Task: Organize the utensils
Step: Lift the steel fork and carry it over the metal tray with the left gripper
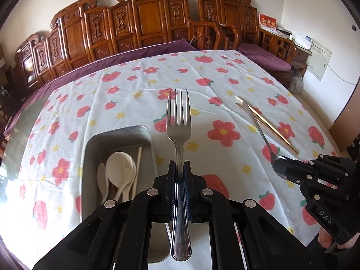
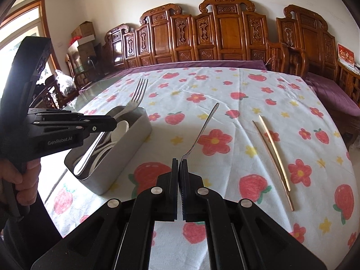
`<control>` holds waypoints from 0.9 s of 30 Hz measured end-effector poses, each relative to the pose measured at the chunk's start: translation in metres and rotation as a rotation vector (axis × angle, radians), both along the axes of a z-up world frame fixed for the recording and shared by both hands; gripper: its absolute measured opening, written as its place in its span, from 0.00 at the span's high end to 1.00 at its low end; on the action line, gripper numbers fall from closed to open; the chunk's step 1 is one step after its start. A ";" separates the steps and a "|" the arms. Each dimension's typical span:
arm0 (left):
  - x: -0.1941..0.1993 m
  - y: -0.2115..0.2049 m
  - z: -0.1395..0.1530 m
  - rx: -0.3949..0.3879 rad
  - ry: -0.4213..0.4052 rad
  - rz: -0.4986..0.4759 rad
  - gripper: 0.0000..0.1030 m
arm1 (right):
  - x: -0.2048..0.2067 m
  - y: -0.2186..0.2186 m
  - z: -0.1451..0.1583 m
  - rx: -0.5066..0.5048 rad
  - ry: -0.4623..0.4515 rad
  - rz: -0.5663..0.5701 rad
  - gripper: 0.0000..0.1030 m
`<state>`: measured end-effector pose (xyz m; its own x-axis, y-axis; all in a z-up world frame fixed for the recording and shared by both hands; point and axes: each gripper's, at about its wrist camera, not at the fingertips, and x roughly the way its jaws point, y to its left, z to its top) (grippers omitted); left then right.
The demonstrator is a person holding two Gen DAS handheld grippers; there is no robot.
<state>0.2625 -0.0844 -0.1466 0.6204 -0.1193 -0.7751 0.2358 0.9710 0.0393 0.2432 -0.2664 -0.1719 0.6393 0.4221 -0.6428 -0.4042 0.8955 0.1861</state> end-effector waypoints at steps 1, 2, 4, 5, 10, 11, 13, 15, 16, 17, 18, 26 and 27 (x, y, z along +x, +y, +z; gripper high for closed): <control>0.000 0.004 0.000 0.000 0.000 0.006 0.94 | 0.000 0.002 0.000 0.000 -0.001 0.004 0.97; 0.000 0.011 0.000 0.000 0.000 0.017 0.94 | -0.001 0.004 0.001 0.002 -0.001 0.009 0.97; 0.002 0.022 0.000 -0.002 0.002 0.035 0.94 | -0.003 0.009 0.001 0.002 -0.004 0.020 0.97; 0.003 0.028 -0.001 -0.004 0.003 0.045 0.94 | -0.004 0.011 0.002 0.001 -0.005 0.025 0.97; 0.008 0.055 -0.007 -0.014 0.013 0.086 0.94 | -0.007 0.021 0.001 -0.010 -0.004 0.047 0.97; 0.009 0.058 -0.009 -0.016 0.017 0.090 0.94 | -0.007 0.022 0.001 -0.012 -0.003 0.051 0.97; 0.011 0.064 -0.014 -0.020 0.026 0.097 0.94 | -0.007 0.024 0.000 -0.017 0.000 0.056 0.97; 0.014 0.069 -0.021 -0.026 0.037 0.101 0.94 | -0.007 0.025 -0.002 -0.020 0.003 0.060 0.97; 0.014 0.070 -0.025 -0.030 0.044 0.101 0.94 | -0.006 0.026 -0.002 -0.022 0.005 0.062 0.97; 0.015 0.070 -0.028 -0.034 0.048 0.101 0.94 | -0.006 0.027 -0.003 -0.024 0.007 0.063 0.97; 0.015 0.071 -0.031 -0.038 0.053 0.099 0.94 | -0.006 0.028 -0.005 -0.027 0.011 0.066 0.97; 0.020 0.070 -0.060 -0.065 0.090 0.087 0.94 | -0.003 0.036 -0.012 -0.057 0.019 0.081 0.97; 0.020 0.070 -0.063 -0.070 0.093 0.088 0.94 | -0.003 0.036 -0.013 -0.058 0.022 0.083 0.97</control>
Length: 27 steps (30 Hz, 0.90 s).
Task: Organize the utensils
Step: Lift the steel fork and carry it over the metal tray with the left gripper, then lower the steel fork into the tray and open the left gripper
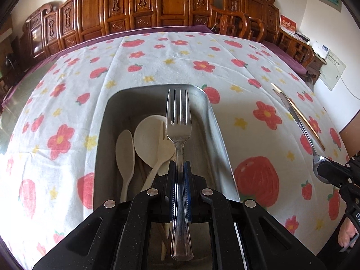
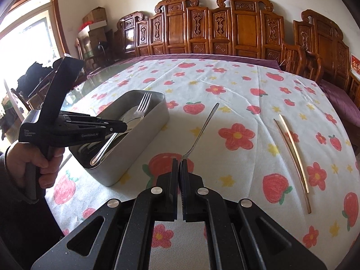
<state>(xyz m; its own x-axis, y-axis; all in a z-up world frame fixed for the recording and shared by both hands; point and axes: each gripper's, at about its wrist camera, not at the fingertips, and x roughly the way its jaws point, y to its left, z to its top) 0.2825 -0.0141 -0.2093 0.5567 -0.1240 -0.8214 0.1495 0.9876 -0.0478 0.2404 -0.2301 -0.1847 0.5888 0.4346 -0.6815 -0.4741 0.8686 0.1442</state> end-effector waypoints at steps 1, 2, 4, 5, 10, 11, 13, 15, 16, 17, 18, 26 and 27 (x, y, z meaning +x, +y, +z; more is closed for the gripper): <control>0.000 0.000 -0.002 -0.006 0.003 -0.001 0.94 | 0.000 0.001 -0.001 -0.002 0.002 0.002 0.97; 0.000 0.000 -0.004 -0.011 0.004 -0.003 0.94 | 0.000 0.001 -0.001 -0.004 0.004 0.003 0.97; 0.000 -0.002 -0.006 -0.011 0.004 -0.013 0.94 | 0.000 0.002 -0.003 -0.008 0.010 0.006 0.97; -0.001 -0.003 -0.006 -0.008 0.003 -0.016 0.94 | 0.000 0.003 -0.004 -0.010 0.012 0.008 0.97; -0.002 -0.007 -0.005 -0.005 0.006 -0.034 0.94 | 0.001 0.006 -0.007 -0.017 0.018 0.017 0.97; -0.002 -0.007 -0.005 -0.006 0.006 -0.036 0.94 | 0.001 0.007 -0.007 -0.018 0.019 0.017 0.97; -0.004 -0.006 -0.002 -0.007 -0.004 -0.037 0.94 | 0.000 0.007 -0.007 -0.019 0.020 0.018 0.97; -0.005 -0.006 0.002 -0.006 -0.015 -0.038 0.94 | 0.000 0.007 -0.008 -0.019 0.021 0.017 0.97; -0.006 -0.005 0.005 -0.011 -0.020 -0.039 0.94 | 0.000 0.008 -0.007 -0.018 0.022 0.016 0.97; -0.007 -0.004 0.008 -0.017 -0.024 -0.040 0.94 | -0.001 0.008 -0.006 -0.017 0.021 0.015 0.97; -0.009 -0.003 0.012 -0.023 -0.032 -0.040 0.94 | -0.002 0.008 -0.005 -0.015 0.017 0.016 0.97; -0.021 0.012 0.039 -0.012 -0.104 -0.033 0.93 | -0.008 0.017 0.007 -0.006 0.004 0.027 0.97; -0.021 0.013 0.041 -0.011 -0.109 -0.031 0.93 | -0.009 0.019 0.008 -0.008 0.004 0.031 0.97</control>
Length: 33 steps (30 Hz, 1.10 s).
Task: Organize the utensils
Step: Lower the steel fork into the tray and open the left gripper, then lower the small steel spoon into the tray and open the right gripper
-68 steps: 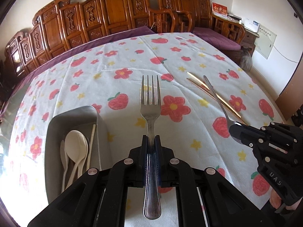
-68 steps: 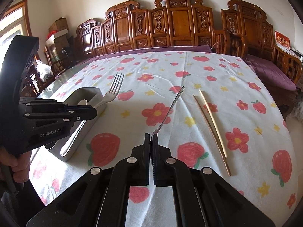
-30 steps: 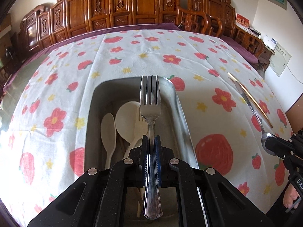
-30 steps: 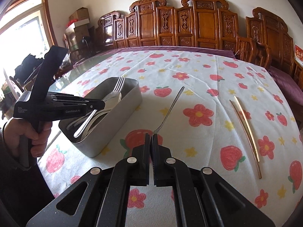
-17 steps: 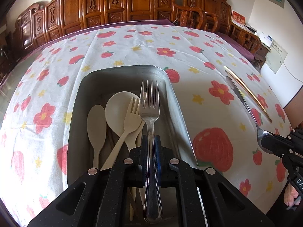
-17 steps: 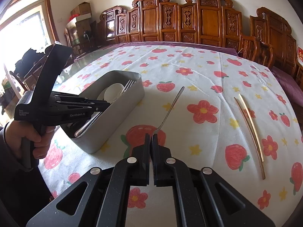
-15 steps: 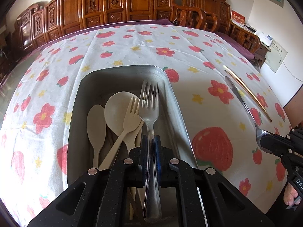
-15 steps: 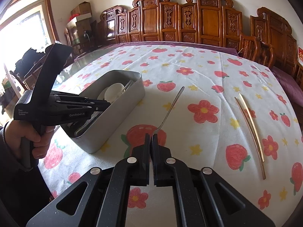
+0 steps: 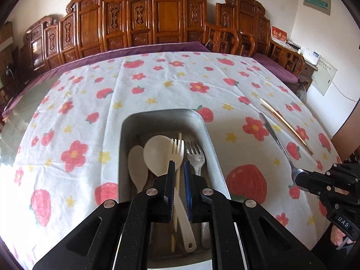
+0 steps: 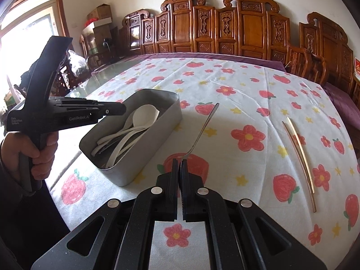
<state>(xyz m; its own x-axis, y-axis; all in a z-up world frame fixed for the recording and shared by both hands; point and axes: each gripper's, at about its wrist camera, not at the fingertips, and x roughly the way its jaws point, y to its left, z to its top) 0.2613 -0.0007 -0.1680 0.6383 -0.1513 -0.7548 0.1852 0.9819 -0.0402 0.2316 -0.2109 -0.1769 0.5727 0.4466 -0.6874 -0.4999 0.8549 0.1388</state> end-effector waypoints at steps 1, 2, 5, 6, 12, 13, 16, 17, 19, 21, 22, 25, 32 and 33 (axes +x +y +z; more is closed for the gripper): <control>0.000 0.003 0.003 -0.001 -0.006 0.002 0.93 | 0.000 0.003 0.001 -0.005 -0.001 0.005 0.97; 0.000 0.006 0.005 -0.002 -0.011 0.004 0.93 | 0.000 0.005 0.002 -0.009 -0.001 0.006 0.97; -0.001 0.013 0.012 0.001 -0.026 0.009 0.93 | 0.000 0.012 0.004 -0.019 0.000 0.008 0.97; -0.001 0.015 0.015 0.004 -0.032 0.011 0.93 | 0.001 0.015 0.005 -0.022 0.001 0.007 0.97; -0.002 0.030 0.025 -0.006 -0.040 0.009 0.85 | 0.003 0.033 0.013 -0.018 0.007 0.020 0.97; -0.002 0.033 0.027 -0.007 -0.045 0.012 0.83 | 0.004 0.039 0.014 -0.018 0.005 0.026 0.97; -0.004 0.042 0.032 -0.006 -0.060 0.025 0.81 | 0.005 0.053 0.019 -0.024 -0.001 0.046 0.97; -0.005 0.045 0.033 -0.007 -0.062 0.030 0.81 | 0.006 0.058 0.020 -0.026 -0.003 0.052 0.97; -0.005 0.052 0.035 -0.013 -0.065 0.042 0.81 | 0.007 0.067 0.022 -0.026 -0.003 0.066 0.97; -0.004 0.061 0.036 -0.020 -0.066 0.058 0.76 | 0.009 0.076 0.023 -0.029 -0.002 0.081 0.97; -0.003 0.066 0.037 -0.023 -0.068 0.068 0.76 | 0.010 0.080 0.023 -0.032 -0.001 0.085 0.97; -0.001 0.076 0.036 -0.033 -0.064 0.089 0.76 | 0.013 0.094 0.022 -0.037 0.005 0.101 0.97; 0.005 0.091 0.031 -0.042 -0.050 0.126 0.76 | 0.021 0.124 0.011 -0.062 0.030 0.141 0.97; 0.006 0.092 0.030 -0.041 -0.047 0.129 0.76 | 0.023 0.127 0.009 -0.068 0.035 0.144 0.97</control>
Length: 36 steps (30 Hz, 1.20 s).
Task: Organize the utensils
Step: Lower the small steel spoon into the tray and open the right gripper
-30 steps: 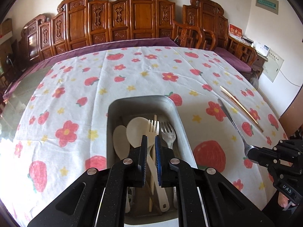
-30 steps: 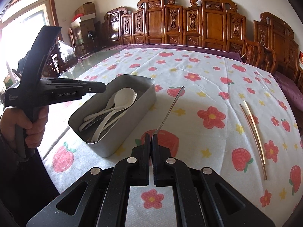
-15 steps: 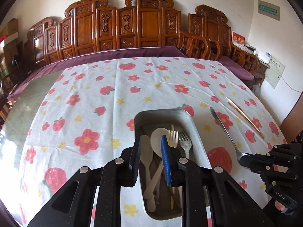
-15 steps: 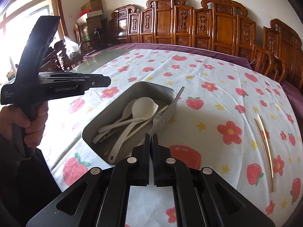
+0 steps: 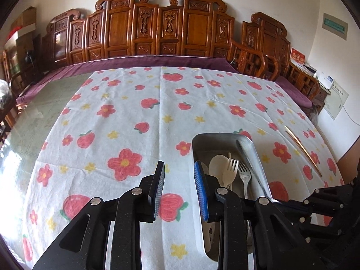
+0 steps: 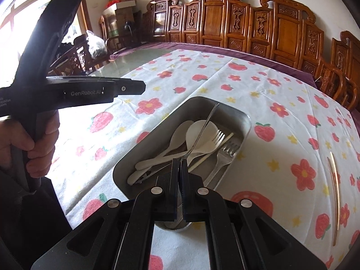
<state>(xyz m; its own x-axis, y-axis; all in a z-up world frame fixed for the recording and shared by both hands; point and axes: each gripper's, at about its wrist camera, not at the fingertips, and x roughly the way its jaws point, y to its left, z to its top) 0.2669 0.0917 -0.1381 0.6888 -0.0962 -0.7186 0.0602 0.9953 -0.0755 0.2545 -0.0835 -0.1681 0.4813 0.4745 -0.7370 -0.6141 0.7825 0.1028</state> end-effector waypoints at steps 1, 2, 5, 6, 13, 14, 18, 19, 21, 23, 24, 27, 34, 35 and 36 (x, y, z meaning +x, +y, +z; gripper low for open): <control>0.000 0.000 -0.001 0.000 0.002 0.001 0.76 | 0.002 0.003 -0.002 -0.005 0.007 0.004 0.97; 0.000 0.001 -0.002 0.001 0.004 0.003 0.76 | 0.003 0.006 -0.005 -0.009 0.011 0.005 0.97; 0.001 0.001 -0.004 0.004 0.008 0.005 0.76 | 0.009 0.011 -0.011 -0.017 0.034 0.006 0.97; 0.002 0.001 -0.004 0.005 0.009 0.005 0.76 | 0.011 0.012 -0.014 -0.017 0.044 0.005 0.97; 0.002 0.000 -0.006 0.011 0.010 0.002 0.76 | 0.018 0.017 -0.030 -0.005 0.102 -0.001 0.96; 0.002 -0.001 -0.006 0.012 0.011 0.002 0.76 | 0.017 0.017 -0.031 -0.003 0.106 0.000 0.96; 0.002 -0.001 -0.007 0.013 0.011 0.000 0.76 | 0.017 0.016 -0.033 0.002 0.116 -0.002 0.96; 0.002 -0.002 -0.007 0.014 0.011 -0.001 0.76 | 0.018 0.016 -0.033 0.004 0.117 -0.003 0.96; 0.002 -0.005 -0.007 0.016 0.012 -0.005 0.76 | 0.018 0.014 -0.032 0.011 0.116 -0.006 0.96; 0.001 -0.006 -0.007 0.017 0.012 -0.007 0.76 | 0.018 0.013 -0.030 0.019 0.115 -0.007 0.96; 0.001 -0.006 -0.007 0.017 0.013 -0.008 0.76 | 0.018 0.011 -0.030 0.023 0.115 -0.008 0.96; 0.001 -0.008 -0.007 0.015 0.010 -0.010 0.76 | 0.018 0.007 -0.025 0.037 0.110 -0.012 0.96; -0.004 -0.025 -0.003 0.011 -0.001 -0.045 0.75 | 0.009 -0.032 0.002 0.094 0.073 -0.052 0.96; -0.005 -0.029 -0.002 0.013 -0.004 -0.051 0.73 | 0.009 -0.039 0.006 0.096 0.065 -0.061 0.96; -0.007 -0.033 -0.001 0.014 -0.008 -0.058 0.71 | 0.007 -0.050 0.011 0.094 0.054 -0.074 0.96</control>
<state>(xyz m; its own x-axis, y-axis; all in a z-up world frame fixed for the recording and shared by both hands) 0.2601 0.0587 -0.1387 0.6878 -0.1265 -0.7148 0.1189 0.9910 -0.0611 0.2613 -0.1338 -0.1567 0.4785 0.5073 -0.7167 -0.5469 0.8107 0.2088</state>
